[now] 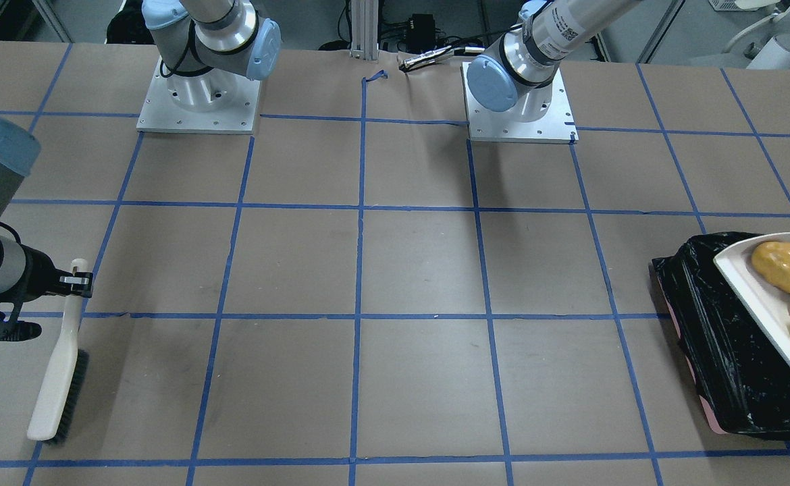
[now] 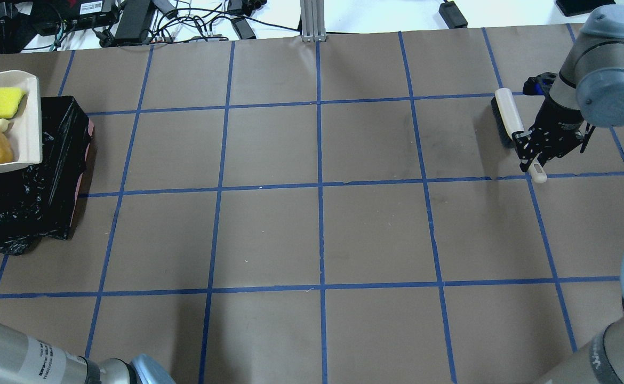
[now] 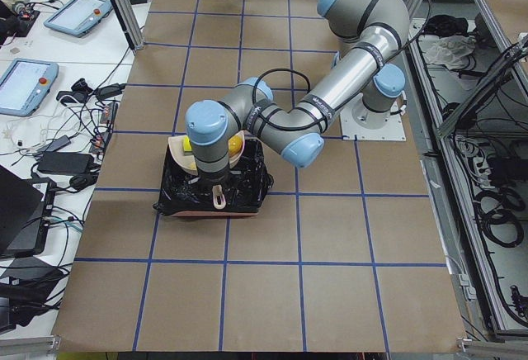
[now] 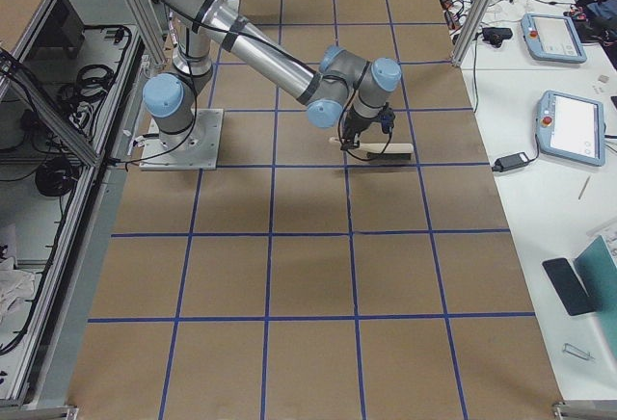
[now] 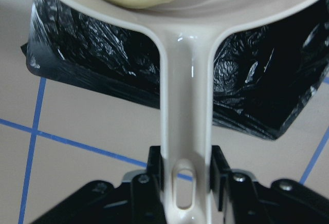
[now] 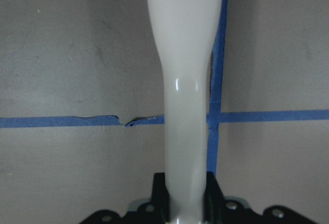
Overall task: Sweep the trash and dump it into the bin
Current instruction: 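Tip the dustpan over the black bin with the left gripper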
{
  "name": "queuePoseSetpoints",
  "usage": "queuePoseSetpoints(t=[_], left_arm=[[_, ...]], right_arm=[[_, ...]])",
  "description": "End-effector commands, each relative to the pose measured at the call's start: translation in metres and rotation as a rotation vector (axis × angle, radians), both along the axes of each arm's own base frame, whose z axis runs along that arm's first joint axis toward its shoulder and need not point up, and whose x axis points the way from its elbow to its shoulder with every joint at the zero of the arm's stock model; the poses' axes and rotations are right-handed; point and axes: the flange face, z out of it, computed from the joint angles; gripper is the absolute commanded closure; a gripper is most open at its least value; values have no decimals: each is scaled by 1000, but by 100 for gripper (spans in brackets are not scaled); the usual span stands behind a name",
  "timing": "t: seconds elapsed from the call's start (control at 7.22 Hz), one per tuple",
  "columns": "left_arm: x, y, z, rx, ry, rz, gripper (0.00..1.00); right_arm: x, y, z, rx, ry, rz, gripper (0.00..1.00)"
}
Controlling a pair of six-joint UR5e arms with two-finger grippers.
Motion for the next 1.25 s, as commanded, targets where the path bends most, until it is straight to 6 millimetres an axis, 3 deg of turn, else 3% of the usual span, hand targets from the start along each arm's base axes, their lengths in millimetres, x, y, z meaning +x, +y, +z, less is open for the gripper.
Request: queuePoseSetpoints(t=[0.0,0.14,0.55,0.69,0.83,1.11], left_arm=[[25,2,-5,82,-64,-116,94],[24,-2,-11,147,-104,-163,93],[-20,-35,-1,247,-232,-247,93],[-28,-41,3,258,-258,-259,93],[-33,-48,3,261,-319,-260,93],[-56,-63,10,269,-404,-280,93]], right_arm=[[0,0,-3,5,-2,1,100],[-1,0,-3,6,-2,-1,100],[-1,0,-3,7,1,0,89],[-1,0,-5,9,0,0,65],[-1,0,-6,11,0,0,53],[-1,0,-6,12,-1,1,52]])
